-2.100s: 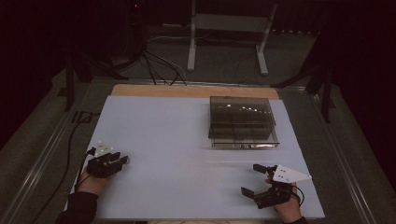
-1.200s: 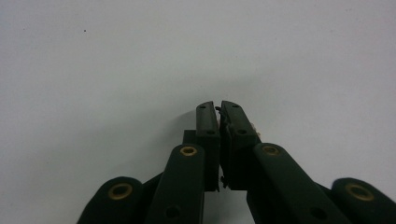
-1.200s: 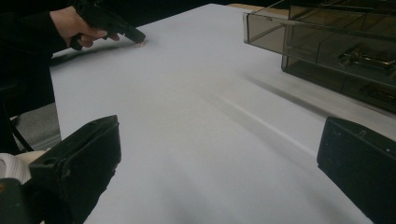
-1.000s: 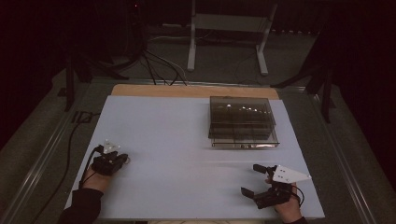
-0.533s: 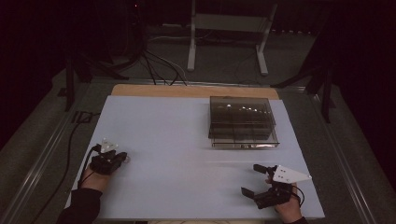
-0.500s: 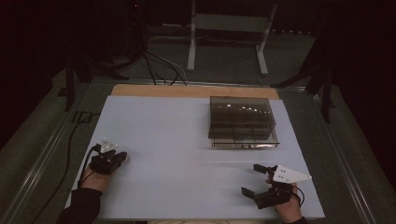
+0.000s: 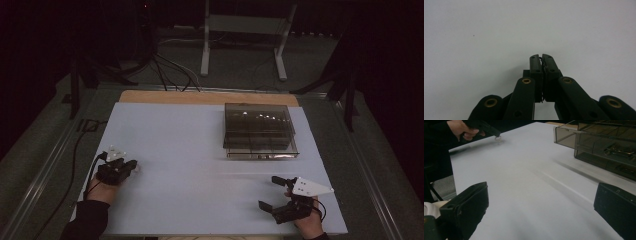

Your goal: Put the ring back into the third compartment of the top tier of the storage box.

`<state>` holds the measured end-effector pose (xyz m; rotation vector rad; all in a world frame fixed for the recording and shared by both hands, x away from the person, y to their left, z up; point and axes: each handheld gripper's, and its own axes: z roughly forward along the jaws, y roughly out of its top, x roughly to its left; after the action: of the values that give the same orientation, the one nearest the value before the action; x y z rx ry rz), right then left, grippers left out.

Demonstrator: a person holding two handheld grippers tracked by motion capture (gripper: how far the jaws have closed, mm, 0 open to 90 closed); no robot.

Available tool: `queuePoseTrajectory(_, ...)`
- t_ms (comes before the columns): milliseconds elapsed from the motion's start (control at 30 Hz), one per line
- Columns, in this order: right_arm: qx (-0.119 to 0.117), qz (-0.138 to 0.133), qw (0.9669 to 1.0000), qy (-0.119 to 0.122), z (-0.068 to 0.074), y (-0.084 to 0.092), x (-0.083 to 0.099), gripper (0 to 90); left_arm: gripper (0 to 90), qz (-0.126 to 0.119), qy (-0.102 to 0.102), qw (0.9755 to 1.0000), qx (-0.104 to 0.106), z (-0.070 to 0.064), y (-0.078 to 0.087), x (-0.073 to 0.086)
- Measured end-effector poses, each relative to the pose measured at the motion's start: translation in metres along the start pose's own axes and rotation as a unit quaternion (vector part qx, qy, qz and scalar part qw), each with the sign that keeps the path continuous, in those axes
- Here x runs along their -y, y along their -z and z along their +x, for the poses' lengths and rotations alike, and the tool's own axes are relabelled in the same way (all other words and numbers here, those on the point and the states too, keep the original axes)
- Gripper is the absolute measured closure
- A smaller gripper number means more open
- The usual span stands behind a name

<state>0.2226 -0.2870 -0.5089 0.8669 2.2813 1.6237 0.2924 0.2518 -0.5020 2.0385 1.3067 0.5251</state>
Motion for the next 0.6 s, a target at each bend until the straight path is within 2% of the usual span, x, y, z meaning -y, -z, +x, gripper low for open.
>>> queuePoseTrajectory(300,0.000,-0.001,1.0000,0.000,0.000,0.000,0.000,0.0,90.0,-0.011,-0.013,0.9998,0.009,-0.008,0.006,-0.008)
queuePoseTrajectory(600,0.000,-0.001,1.0000,0.001,0.000,0.000,0.000,0.0,90.0,-0.017,-0.021,0.9994,0.024,-0.017,0.004,-0.014)
